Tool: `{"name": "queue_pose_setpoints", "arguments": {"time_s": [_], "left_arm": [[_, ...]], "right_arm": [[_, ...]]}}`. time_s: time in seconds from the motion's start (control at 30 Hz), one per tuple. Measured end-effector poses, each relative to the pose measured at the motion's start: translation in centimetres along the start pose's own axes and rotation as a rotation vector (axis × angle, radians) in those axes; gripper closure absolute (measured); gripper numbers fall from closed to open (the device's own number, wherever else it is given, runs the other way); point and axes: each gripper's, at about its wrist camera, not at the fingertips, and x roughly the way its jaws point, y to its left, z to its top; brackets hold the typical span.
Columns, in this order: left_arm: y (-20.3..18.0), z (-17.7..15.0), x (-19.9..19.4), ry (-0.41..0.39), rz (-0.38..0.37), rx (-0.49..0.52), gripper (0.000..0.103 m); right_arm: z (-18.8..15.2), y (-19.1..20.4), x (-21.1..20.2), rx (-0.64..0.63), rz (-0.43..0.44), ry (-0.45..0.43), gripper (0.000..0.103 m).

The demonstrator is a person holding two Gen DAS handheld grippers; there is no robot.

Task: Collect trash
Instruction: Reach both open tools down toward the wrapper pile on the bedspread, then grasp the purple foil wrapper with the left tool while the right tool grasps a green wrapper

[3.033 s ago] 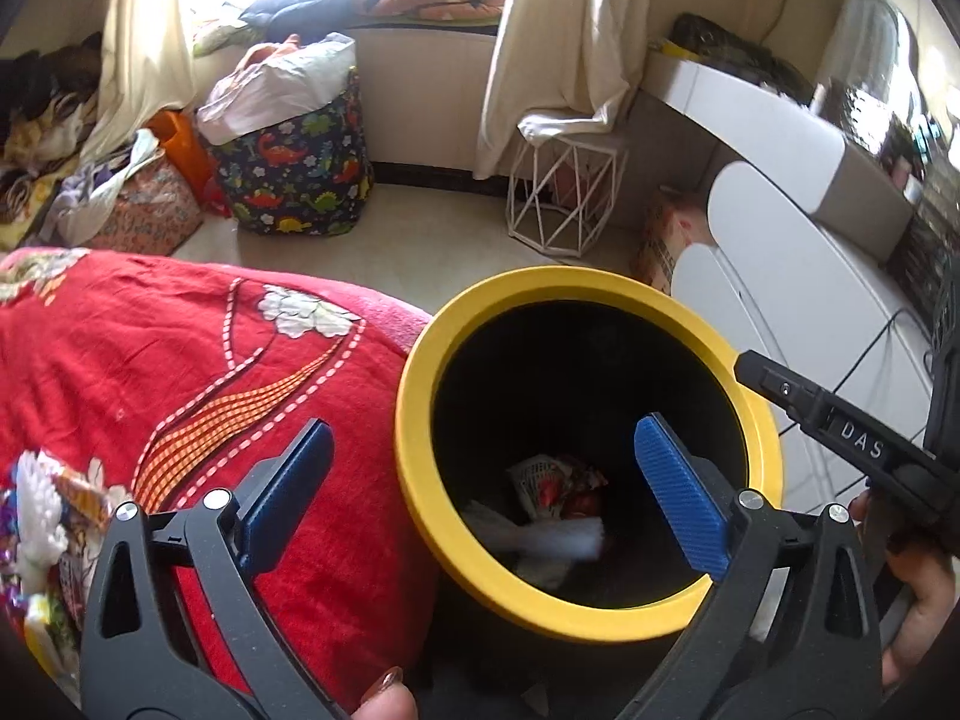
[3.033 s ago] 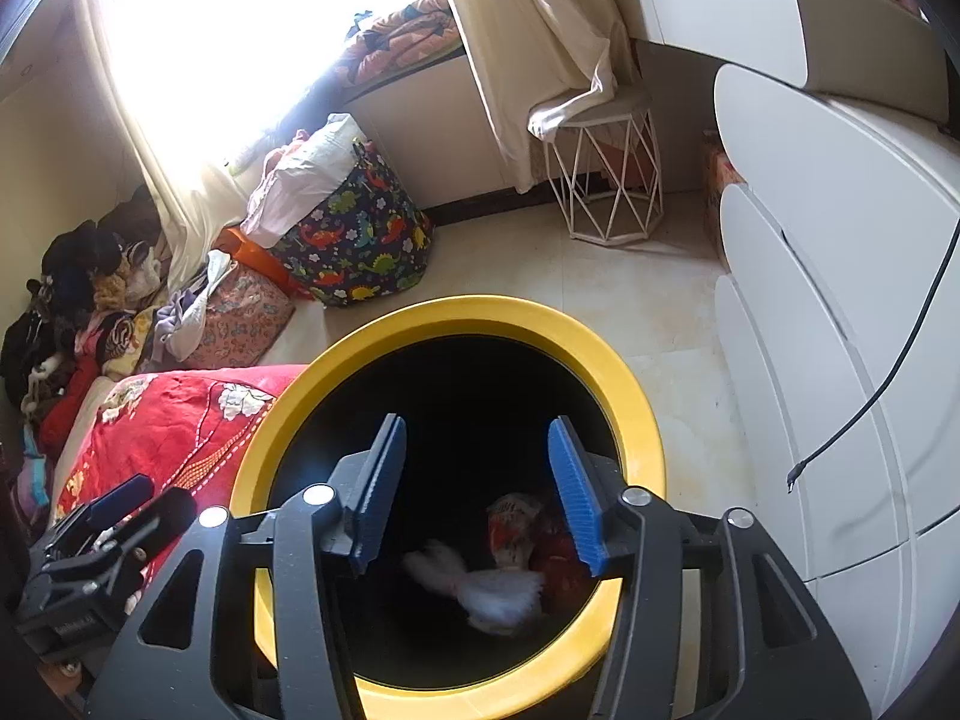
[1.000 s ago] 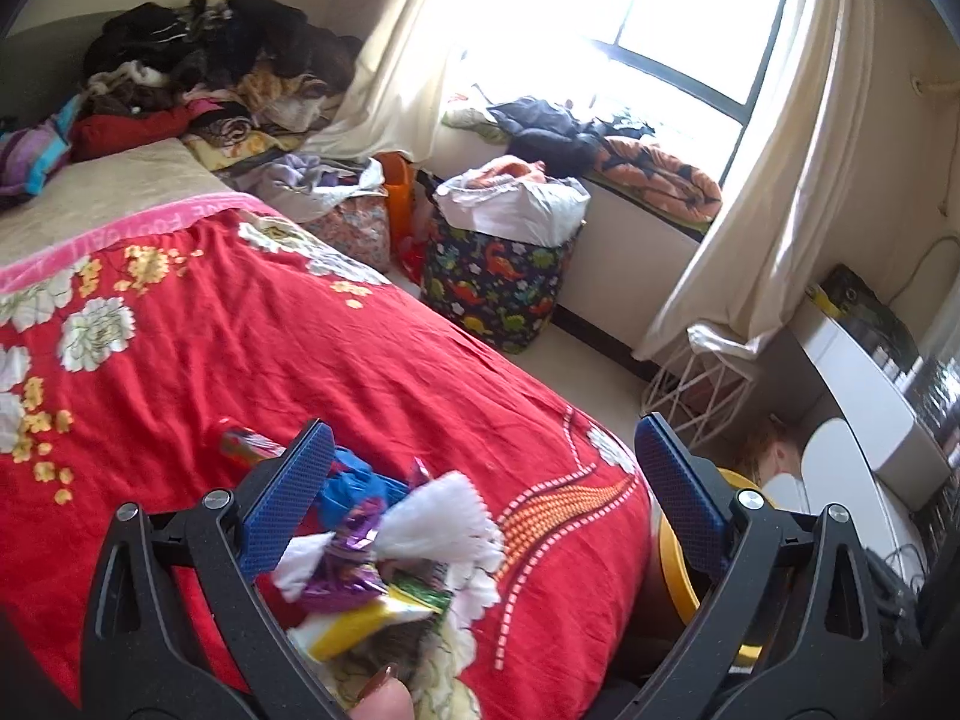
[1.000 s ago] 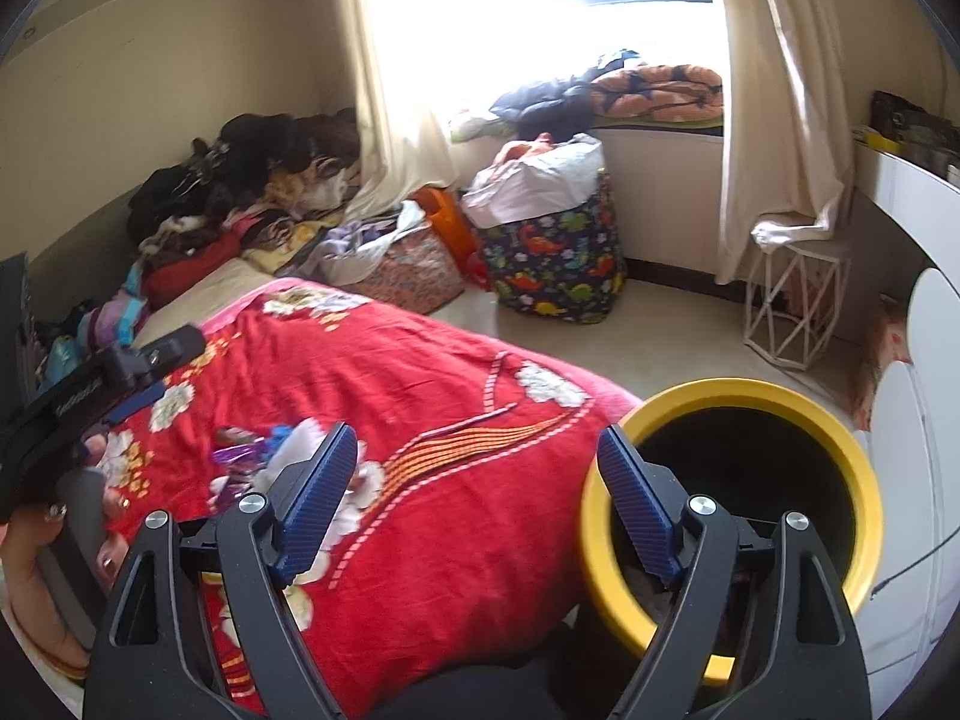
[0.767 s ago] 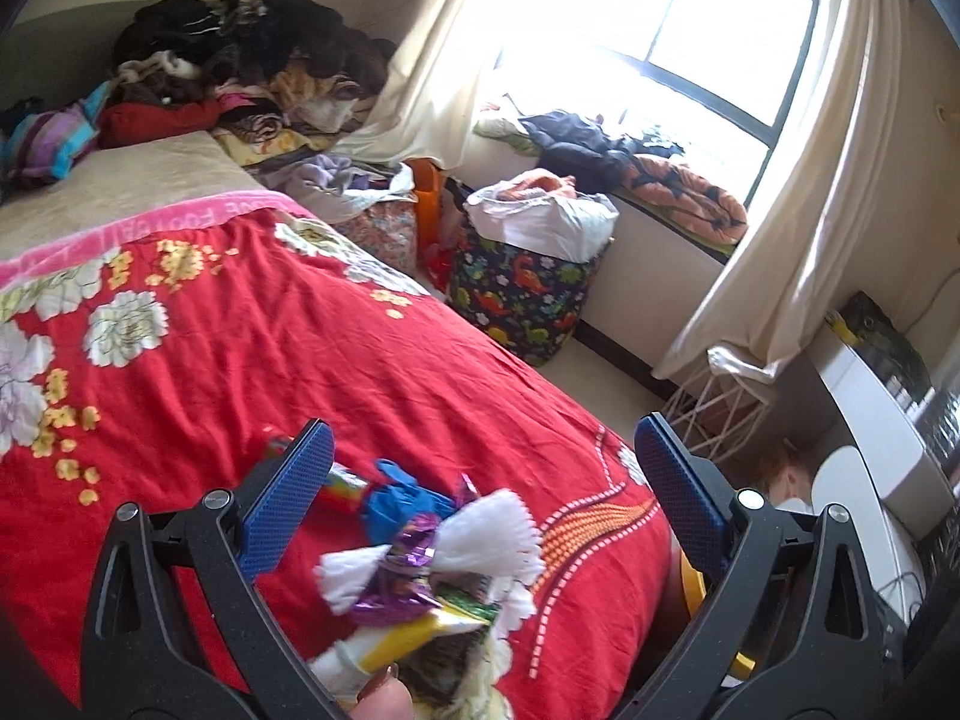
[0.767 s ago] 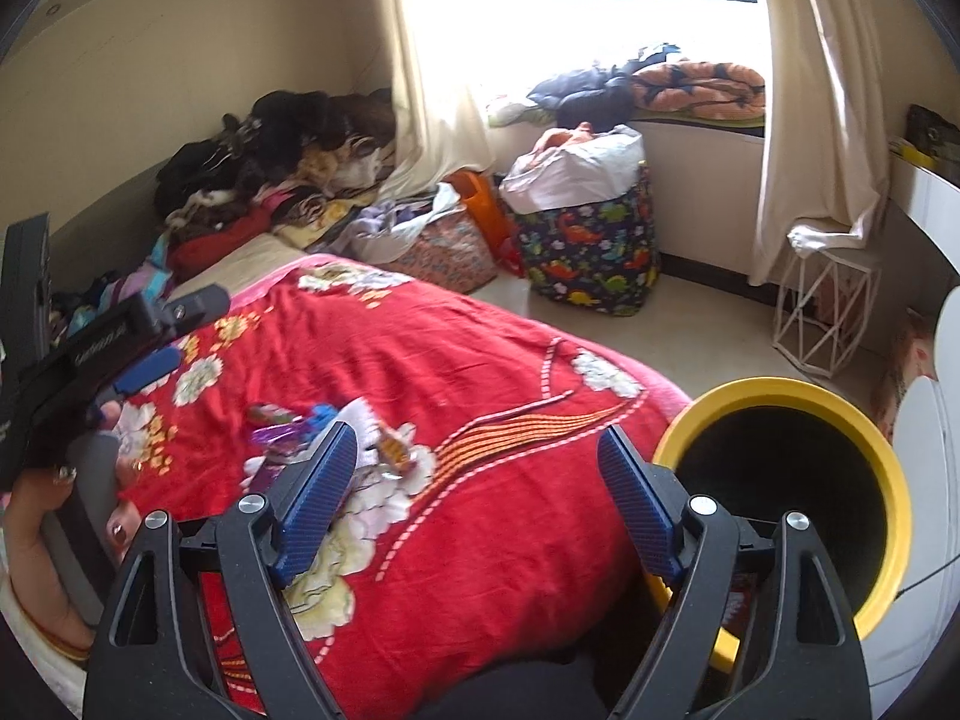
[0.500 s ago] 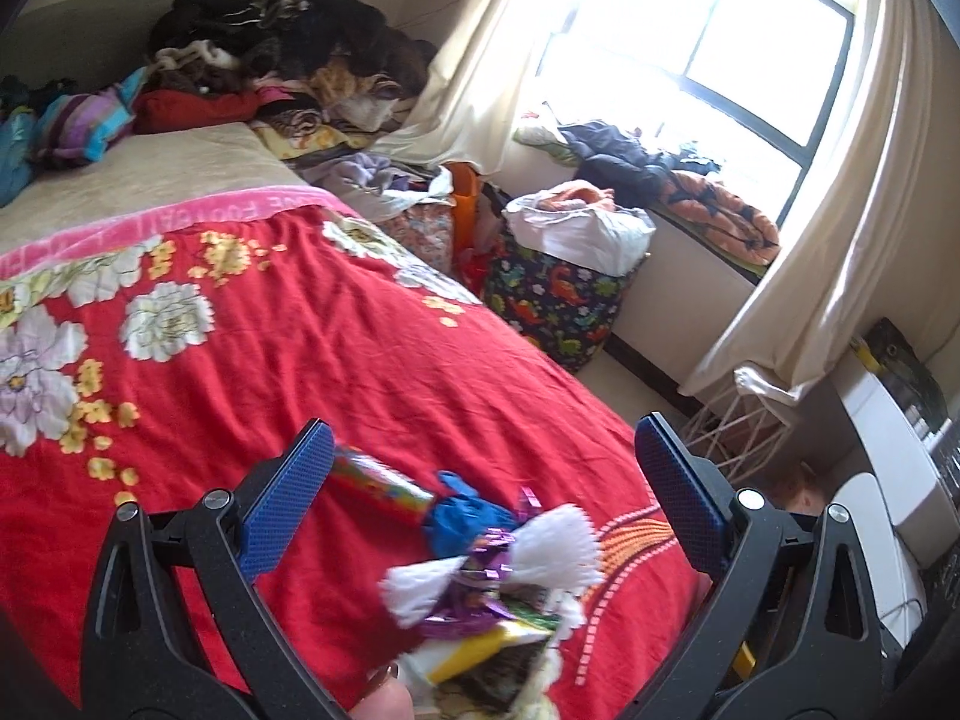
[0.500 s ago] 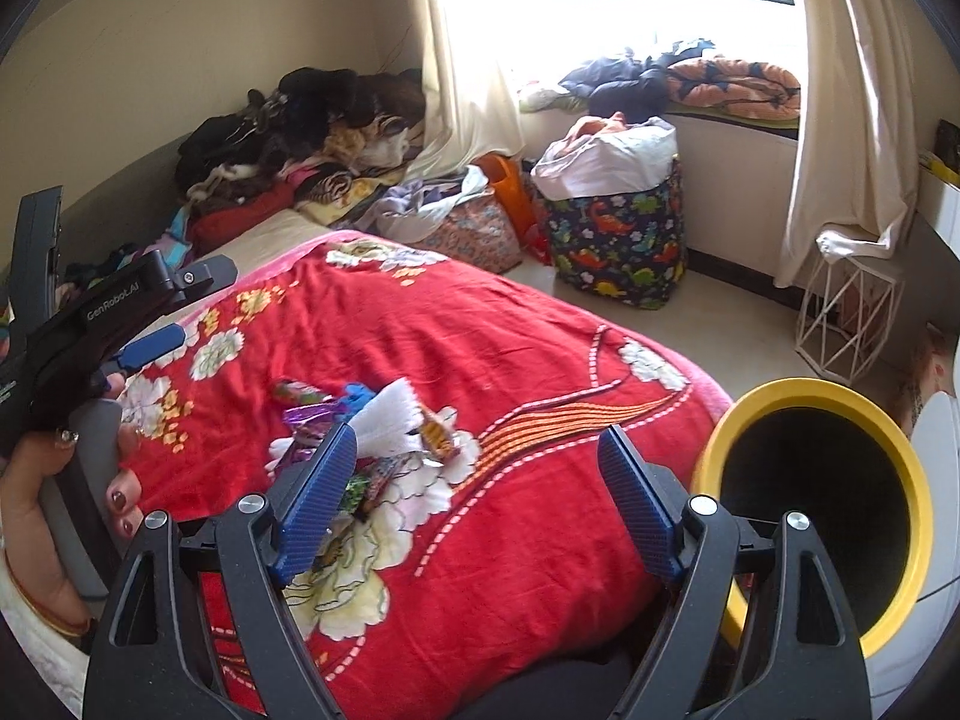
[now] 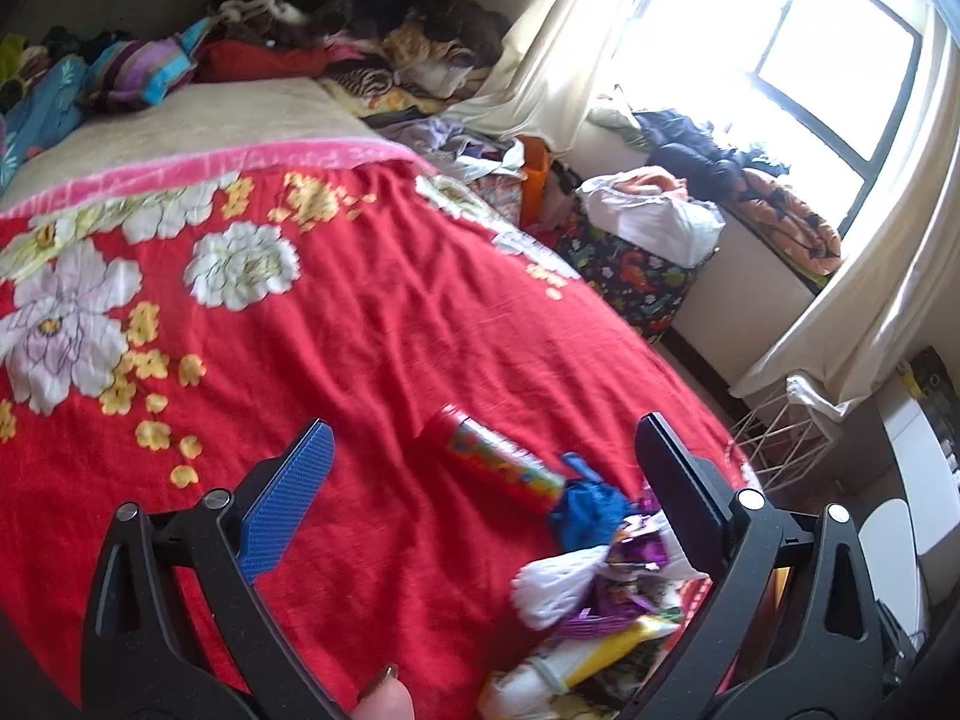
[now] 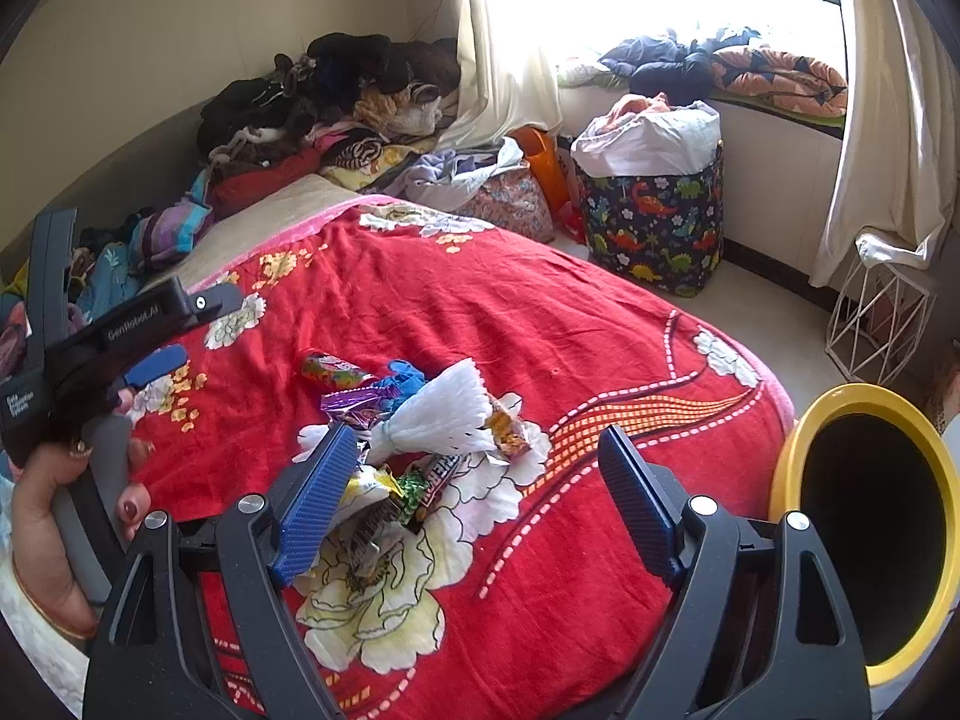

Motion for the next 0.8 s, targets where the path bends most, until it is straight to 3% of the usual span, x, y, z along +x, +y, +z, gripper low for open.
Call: {"name": "queue_pose_setpoints", "arguments": {"time_s": [0.23, 0.4, 0.57, 0.67, 0.8], "left_arm": [[1.2, -1.3, 1.8, 0.079, -0.021, -0.024, 0.011], [0.9, -2.5, 2.6, 0.135, -0.072, -0.001, 0.024], [-1.1, -3.4, 2.7, 0.171, -0.196, 0.049, 0.035], [-2.4, -3.7, 2.7, 0.195, -0.261, 0.077, 0.039], [-4.0, -4.1, 2.7, 0.217, -0.314, 0.13, 0.043]], "right_arm": [[-0.7, 0.5, 2.1, 0.013, 0.025, 0.064, 0.023], [-1.9, 0.4, 3.7, 0.043, 0.022, 0.13, 0.034], [-2.8, 0.1, 4.7, 0.088, 0.039, 0.178, 0.043], [-3.8, 0.1, 4.9, 0.106, 0.065, 0.201, 0.043], [-4.9, 0.5, 5.4, 0.123, 0.119, 0.244, 0.047]]}}
